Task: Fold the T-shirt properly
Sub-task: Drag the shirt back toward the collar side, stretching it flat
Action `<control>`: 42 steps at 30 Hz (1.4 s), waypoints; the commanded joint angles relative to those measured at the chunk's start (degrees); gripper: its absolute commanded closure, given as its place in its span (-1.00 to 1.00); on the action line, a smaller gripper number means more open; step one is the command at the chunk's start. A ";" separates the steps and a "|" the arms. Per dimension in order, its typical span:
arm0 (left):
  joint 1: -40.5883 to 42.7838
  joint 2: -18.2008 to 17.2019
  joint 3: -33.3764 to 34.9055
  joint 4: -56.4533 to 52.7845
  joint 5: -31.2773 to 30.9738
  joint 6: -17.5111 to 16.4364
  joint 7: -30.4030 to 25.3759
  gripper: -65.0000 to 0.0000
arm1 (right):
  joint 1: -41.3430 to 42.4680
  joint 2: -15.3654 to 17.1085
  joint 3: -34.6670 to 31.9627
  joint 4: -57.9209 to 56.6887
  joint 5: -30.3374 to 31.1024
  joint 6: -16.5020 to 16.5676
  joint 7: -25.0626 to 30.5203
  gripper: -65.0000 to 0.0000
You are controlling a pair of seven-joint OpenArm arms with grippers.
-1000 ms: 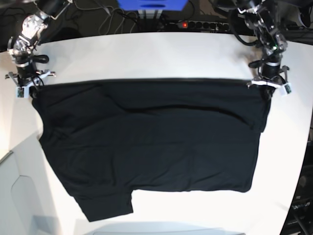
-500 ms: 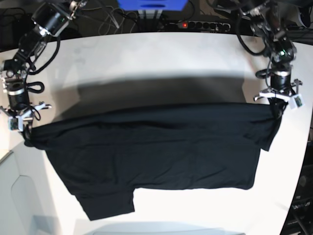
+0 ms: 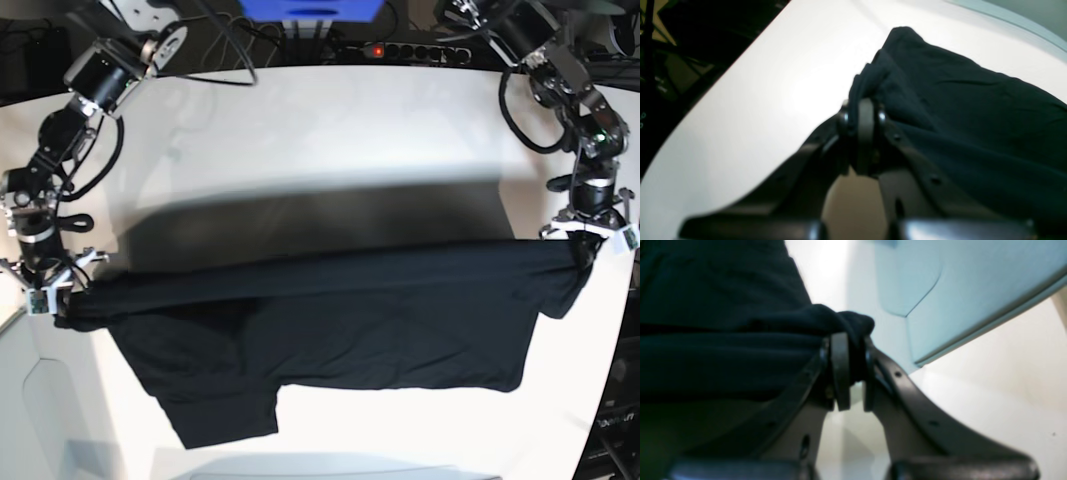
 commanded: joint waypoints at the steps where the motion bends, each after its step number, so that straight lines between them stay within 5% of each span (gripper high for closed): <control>1: -0.69 -1.20 -0.77 1.25 0.39 0.82 -2.09 1.00 | 0.93 0.88 0.35 1.07 -0.02 -0.23 0.60 1.00; 19: 15.31 -0.50 -2.36 1.69 0.12 0.74 -2.18 1.00 | -14.19 -0.88 12.21 1.60 0.07 -0.23 0.78 1.00; 31: 22.69 3.90 -5.43 1.25 0.04 0.56 -2.53 1.00 | -26.15 -1.58 14.59 1.60 0.07 -0.23 0.87 1.00; 42: 28.14 6.18 -5.35 1.16 0.12 0.56 -2.18 1.00 | -32.66 -5.72 14.68 1.42 0.07 -0.23 11.59 1.00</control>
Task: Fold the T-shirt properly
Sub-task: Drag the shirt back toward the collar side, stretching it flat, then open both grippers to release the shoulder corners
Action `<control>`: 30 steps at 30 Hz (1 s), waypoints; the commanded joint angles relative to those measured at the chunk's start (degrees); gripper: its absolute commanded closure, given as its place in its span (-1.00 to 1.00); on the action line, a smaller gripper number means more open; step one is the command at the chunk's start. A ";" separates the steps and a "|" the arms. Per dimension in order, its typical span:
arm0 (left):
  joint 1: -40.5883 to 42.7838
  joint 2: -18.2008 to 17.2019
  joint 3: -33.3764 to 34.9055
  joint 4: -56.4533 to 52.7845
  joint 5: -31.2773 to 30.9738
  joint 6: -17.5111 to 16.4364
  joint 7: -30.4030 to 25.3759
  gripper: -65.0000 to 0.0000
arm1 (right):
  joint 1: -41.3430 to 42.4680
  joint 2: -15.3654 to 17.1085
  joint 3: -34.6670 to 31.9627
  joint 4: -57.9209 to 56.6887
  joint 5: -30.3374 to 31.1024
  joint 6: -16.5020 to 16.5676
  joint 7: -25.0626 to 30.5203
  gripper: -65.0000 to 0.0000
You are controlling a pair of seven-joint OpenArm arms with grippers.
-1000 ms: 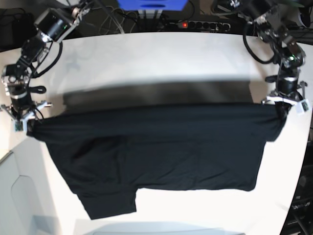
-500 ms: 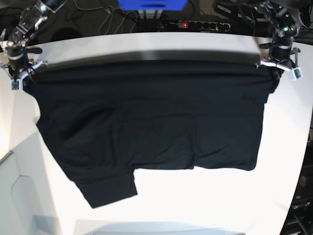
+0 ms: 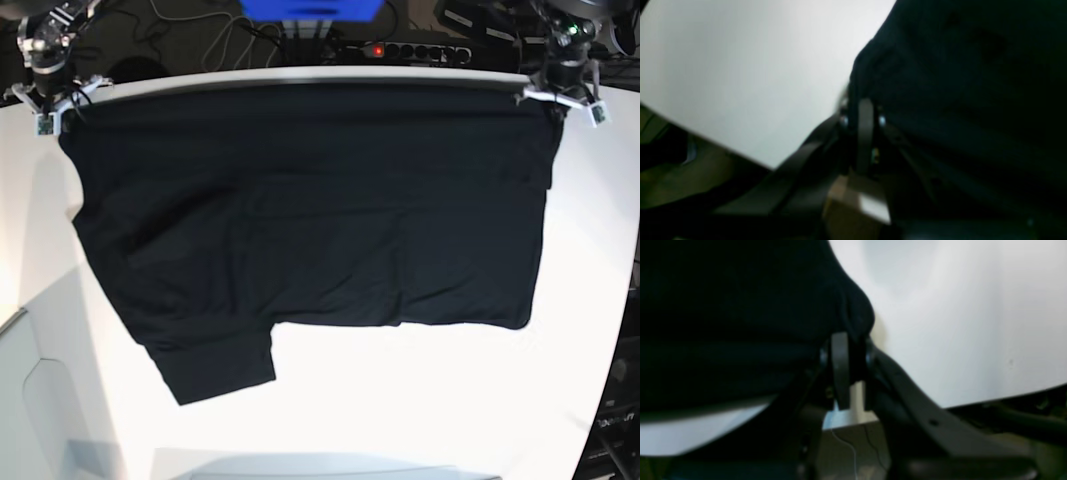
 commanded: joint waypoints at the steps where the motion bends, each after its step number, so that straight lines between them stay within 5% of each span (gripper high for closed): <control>1: 1.13 -0.59 -0.43 0.75 0.08 0.93 -1.34 1.00 | -0.18 0.93 0.47 0.90 0.31 -2.00 1.28 1.00; 18: 1.92 -1.12 -0.52 0.49 0.52 0.93 -1.43 1.00 | -2.73 -1.36 0.38 1.16 0.31 -2.00 1.72 0.99; 27: 1.83 -1.12 -0.60 1.19 0.52 -4.87 -1.34 0.97 | -3.52 -1.62 0.47 1.34 0.31 -2.00 1.80 0.38; 30: 1.83 -1.12 -0.69 1.19 0.52 -5.31 -1.52 0.74 | -2.99 -2.41 2.40 3.89 1.10 -2.00 1.80 0.29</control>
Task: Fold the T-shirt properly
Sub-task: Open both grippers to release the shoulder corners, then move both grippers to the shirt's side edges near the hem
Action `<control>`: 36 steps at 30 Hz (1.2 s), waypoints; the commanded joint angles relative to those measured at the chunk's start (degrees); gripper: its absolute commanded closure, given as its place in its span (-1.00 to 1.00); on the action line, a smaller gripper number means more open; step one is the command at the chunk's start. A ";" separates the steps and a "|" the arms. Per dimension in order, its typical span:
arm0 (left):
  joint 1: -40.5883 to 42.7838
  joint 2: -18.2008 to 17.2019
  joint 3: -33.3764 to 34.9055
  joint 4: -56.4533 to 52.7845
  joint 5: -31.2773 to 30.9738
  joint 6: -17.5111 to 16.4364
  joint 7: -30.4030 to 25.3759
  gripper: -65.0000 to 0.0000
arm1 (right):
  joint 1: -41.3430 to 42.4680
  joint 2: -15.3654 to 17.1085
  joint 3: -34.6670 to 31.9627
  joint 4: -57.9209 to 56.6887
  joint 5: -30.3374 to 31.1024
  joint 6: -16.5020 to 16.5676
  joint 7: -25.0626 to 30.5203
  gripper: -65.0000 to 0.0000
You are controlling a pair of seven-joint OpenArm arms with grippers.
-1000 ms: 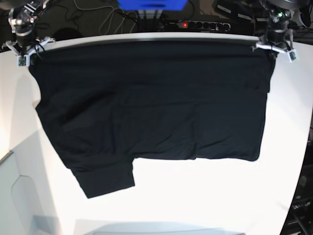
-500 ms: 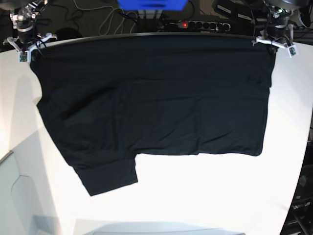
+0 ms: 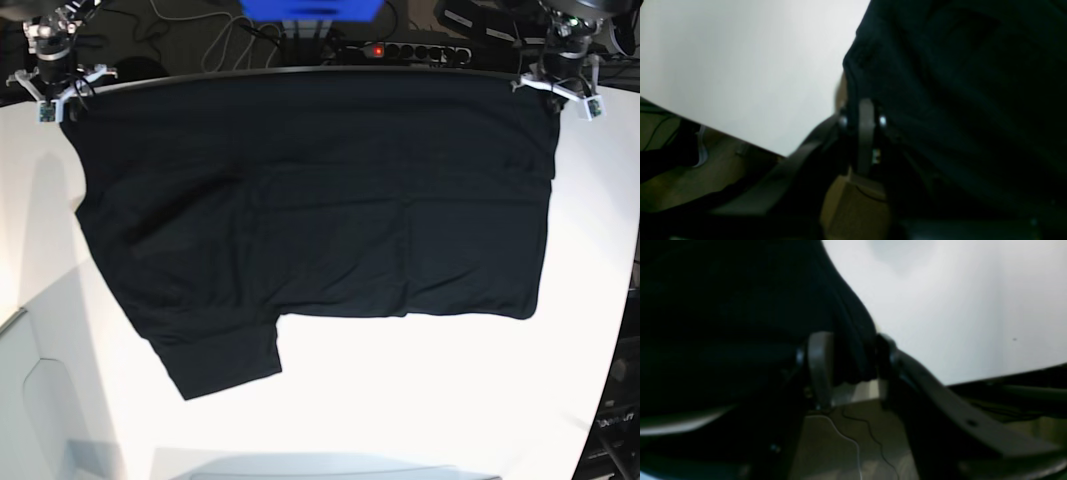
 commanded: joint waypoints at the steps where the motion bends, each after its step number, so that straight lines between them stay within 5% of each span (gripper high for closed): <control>1: 0.41 -0.57 -0.58 1.21 -0.31 -0.28 -1.46 0.62 | -0.32 -0.03 1.20 2.27 2.31 -1.01 1.35 0.27; 7: 0.41 -0.22 -3.13 1.21 -0.49 -0.28 -1.54 -0.16 | -0.24 -0.47 2.61 8.69 7.94 -1.01 0.82 0.14; 11: -0.03 -0.22 -4.89 1.30 -0.75 -0.37 -1.63 -0.44 | 1.87 -1.00 2.52 8.78 7.94 -1.01 0.82 0.05; 23: -14.71 -0.75 -8.93 3.67 -0.31 -0.37 -1.19 -0.48 | 16.20 -1.09 0.15 8.25 6.88 -1.01 0.73 0.05; 30: -22.53 -0.92 -6.74 2.62 0.13 -0.37 -1.10 -0.48 | 29.57 -1.17 -6.27 0.60 -4.72 -1.01 0.73 0.05; 36: -28.60 -2.68 1.79 -0.37 7.95 -0.19 -1.54 -0.49 | 43.02 -0.47 -6.88 -15.66 -12.19 -1.01 0.73 0.05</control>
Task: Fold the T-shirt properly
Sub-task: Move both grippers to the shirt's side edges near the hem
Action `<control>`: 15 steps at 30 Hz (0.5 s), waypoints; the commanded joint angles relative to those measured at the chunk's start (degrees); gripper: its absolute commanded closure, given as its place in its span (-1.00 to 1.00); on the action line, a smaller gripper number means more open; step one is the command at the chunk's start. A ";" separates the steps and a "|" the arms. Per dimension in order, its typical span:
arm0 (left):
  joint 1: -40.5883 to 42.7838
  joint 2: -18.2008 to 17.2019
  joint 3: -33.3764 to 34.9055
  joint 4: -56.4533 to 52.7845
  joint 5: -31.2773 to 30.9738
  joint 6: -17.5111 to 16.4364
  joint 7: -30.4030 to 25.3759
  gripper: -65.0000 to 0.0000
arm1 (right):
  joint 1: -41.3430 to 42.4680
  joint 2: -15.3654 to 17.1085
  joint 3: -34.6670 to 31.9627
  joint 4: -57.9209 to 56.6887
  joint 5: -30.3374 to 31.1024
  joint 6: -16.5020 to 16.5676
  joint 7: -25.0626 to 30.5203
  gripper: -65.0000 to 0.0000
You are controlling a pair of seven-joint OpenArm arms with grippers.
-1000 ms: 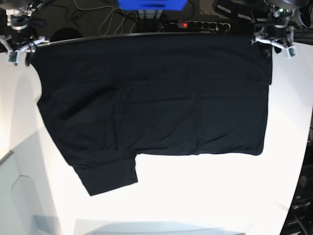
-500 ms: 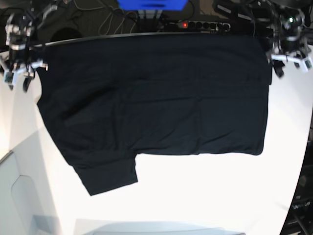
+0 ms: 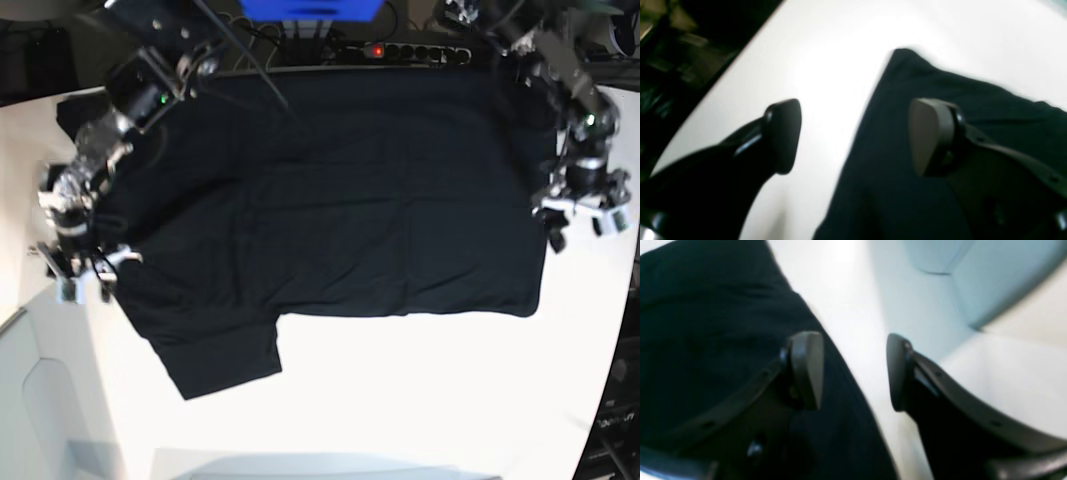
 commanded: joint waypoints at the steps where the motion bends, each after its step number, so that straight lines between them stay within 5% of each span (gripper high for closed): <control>1: -1.94 -0.89 0.42 -0.27 0.84 0.51 -1.43 -0.49 | 2.94 0.89 -0.09 -1.89 -1.06 -0.21 1.41 0.05; 9: -16.27 -1.07 1.21 -13.72 13.50 0.24 -1.52 -0.49 | 14.11 6.60 -0.44 -25.27 -4.04 -0.21 1.41 0.04; 15: -22.25 -5.64 5.17 -24.53 15.17 0.24 -1.79 -0.49 | 18.06 11.44 -0.26 -37.93 -4.04 -0.21 2.02 0.04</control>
